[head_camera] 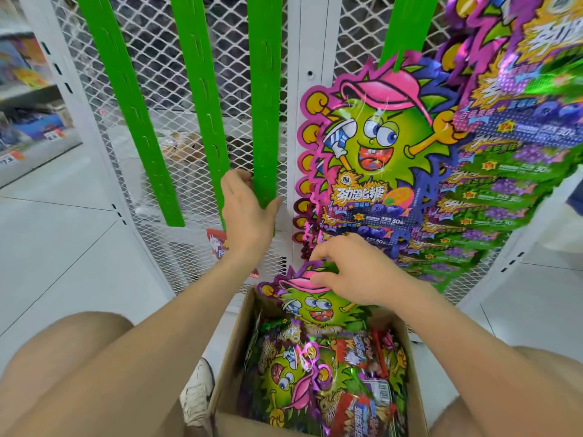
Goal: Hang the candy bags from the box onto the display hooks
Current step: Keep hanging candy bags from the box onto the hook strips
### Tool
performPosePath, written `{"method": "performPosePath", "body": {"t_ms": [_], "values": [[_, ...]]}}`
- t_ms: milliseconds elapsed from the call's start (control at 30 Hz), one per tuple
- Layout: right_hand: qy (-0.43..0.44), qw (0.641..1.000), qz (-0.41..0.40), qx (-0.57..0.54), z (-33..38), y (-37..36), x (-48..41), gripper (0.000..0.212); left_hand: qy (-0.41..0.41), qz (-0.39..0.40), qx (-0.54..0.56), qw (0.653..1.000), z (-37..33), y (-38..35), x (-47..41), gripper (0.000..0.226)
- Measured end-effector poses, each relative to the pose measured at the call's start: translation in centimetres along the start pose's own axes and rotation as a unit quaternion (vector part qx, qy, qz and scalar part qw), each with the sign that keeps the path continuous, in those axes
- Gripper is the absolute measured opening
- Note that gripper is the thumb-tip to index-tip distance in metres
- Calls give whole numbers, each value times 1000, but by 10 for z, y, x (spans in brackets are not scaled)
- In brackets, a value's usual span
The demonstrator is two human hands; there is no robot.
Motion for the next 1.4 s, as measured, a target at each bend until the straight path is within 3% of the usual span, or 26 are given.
{"method": "performPosePath", "body": {"t_ms": [100,200,367,467,600,767,833,933,1067,1233,1400], "values": [[8,1000,-13,-23,-2,3,0,34,36,25,6,999,4,-2,4,52],[38,998,-27,-44,0,8,-2,22,79,133,-22,988,17,-9,15,34],[114,992,-22,-50,21,14,8,18,160,325,-95,927,38,-4,44,44],[112,991,-30,-71,26,11,14,23,217,393,-29,893,36,5,62,43],[83,984,-77,-137,28,10,16,29,291,410,45,863,17,18,78,29],[41,986,-72,-148,34,6,17,40,358,403,136,831,3,16,86,14],[21,987,-93,-133,32,5,17,35,370,403,144,824,0,14,87,27],[-11,985,-156,-77,30,10,18,25,366,410,156,821,-4,9,85,8],[-48,965,-258,0,32,29,25,27,331,397,112,849,-8,12,72,25],[-108,952,-287,14,23,35,26,35,336,396,87,850,-6,13,72,69],[-139,957,-255,4,19,28,25,35,289,430,94,850,-7,9,79,48]]}}
Point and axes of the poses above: each hand's wrist, its own x-axis away from the middle knuckle, its own y-axis out of the back of the hand, z = x × y, the point moved 8 cm from there along -x, towards the middle knuckle, and after that the axes turned 13 degrees about x, right-handed, at the moved point
